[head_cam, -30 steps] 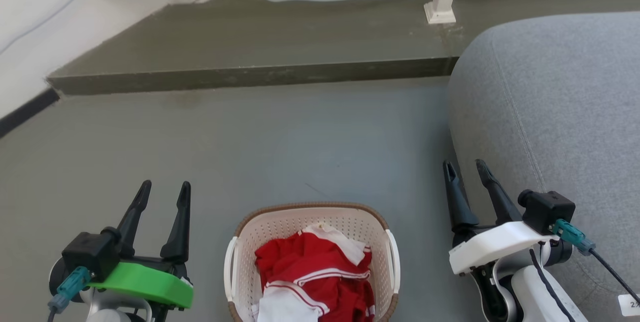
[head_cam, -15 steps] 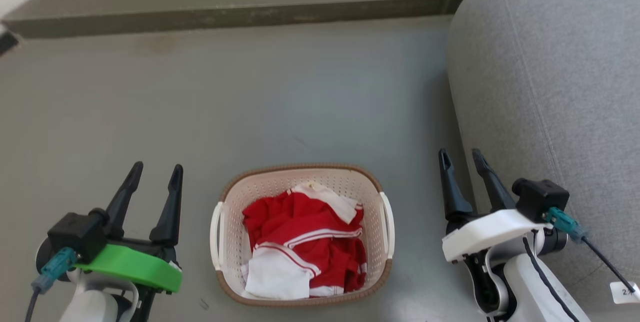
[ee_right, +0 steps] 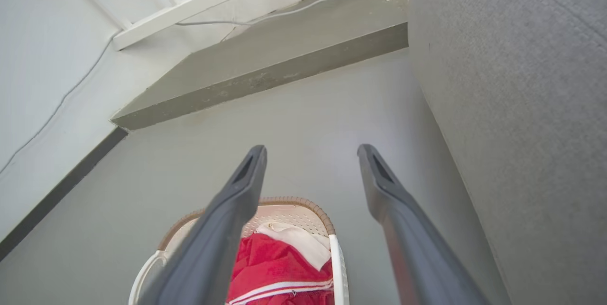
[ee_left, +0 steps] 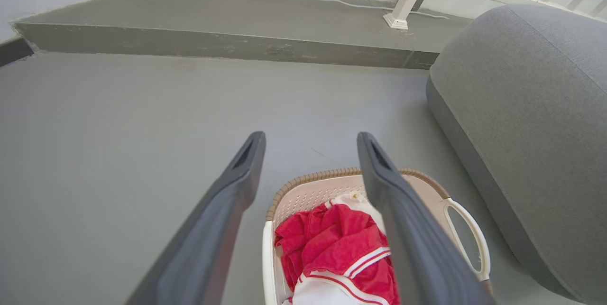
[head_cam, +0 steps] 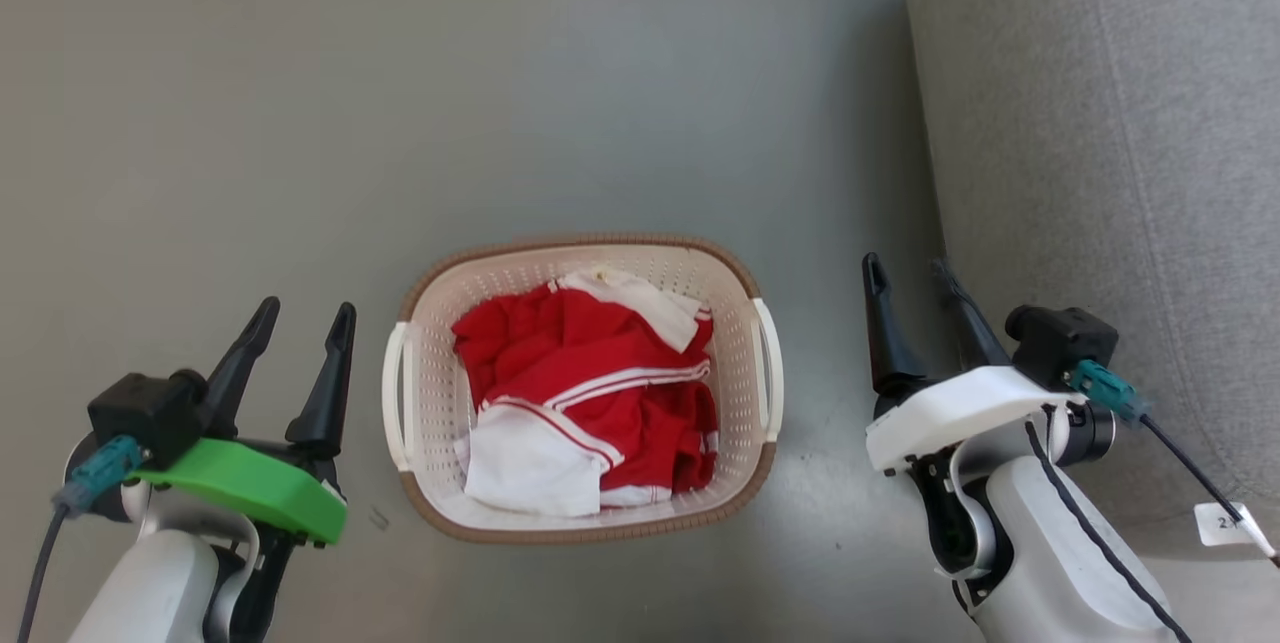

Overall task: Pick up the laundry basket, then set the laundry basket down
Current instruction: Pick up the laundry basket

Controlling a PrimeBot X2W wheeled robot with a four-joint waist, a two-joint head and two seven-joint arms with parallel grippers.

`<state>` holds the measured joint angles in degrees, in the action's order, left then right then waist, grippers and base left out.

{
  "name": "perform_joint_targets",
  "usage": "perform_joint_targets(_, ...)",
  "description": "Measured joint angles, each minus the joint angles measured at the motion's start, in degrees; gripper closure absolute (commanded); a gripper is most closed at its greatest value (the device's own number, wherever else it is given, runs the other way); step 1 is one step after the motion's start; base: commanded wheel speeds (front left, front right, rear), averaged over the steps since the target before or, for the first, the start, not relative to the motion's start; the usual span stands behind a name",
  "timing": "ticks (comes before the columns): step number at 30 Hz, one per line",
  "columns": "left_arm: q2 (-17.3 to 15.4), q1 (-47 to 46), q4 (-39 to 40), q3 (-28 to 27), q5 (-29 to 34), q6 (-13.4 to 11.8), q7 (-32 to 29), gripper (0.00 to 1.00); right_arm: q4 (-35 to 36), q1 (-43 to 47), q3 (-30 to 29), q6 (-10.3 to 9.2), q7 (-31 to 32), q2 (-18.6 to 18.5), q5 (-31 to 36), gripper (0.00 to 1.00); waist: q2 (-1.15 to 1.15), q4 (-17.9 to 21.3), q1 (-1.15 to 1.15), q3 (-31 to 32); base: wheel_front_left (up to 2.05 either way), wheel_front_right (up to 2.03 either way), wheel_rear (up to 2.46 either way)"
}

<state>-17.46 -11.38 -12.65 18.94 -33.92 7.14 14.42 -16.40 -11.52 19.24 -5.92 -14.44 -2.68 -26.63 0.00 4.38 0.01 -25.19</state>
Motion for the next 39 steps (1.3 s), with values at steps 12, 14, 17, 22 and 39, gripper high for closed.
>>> perform_joint_targets(12,-3.7,-7.7,-7.7,7.1,-5.3,0.0,-0.3,0.0,-8.5,-6.8,5.3,-0.69,0.0,-0.2,-2.2,0.0,0.0,0.2,0.0,-9.5,0.0,0.0,0.0)
perform_joint_targets(14,-3.8,-8.7,-9.4,8.1,-6.4,0.0,-0.5,0.0,-10.0,-7.7,6.6,-0.71,0.0,-0.3,-2.5,0.0,0.0,0.3,0.0,-11.0,0.0,0.0,0.0)
perform_joint_targets(17,-4.2,-10.5,-11.5,10.1,-7.7,0.0,-1.4,0.0,-11.9,-9.1,8.2,-0.73,0.0,-0.3,-4.0,0.0,0.0,0.4,0.0,-13.0,0.0,0.0,0.0)
perform_joint_targets(22,-5.0,-14.1,-14.3,13.0,-8.9,0.0,-3.2,0.0,-14.4,-11.6,10.1,-0.76,0.0,-0.5,-6.3,0.0,0.0,0.8,0.0,-16.3,0.0,0.0,0.0)
perform_joint_targets(39,-6.9,-25.5,-21.1,19.5,-17.0,0.0,-8.4,0.0,-22.2,-21.8,17.1,-1.21,0.0,-0.7,-13.3,0.0,0.0,1.5,0.0,-27.3,0.0,0.0,0.0)
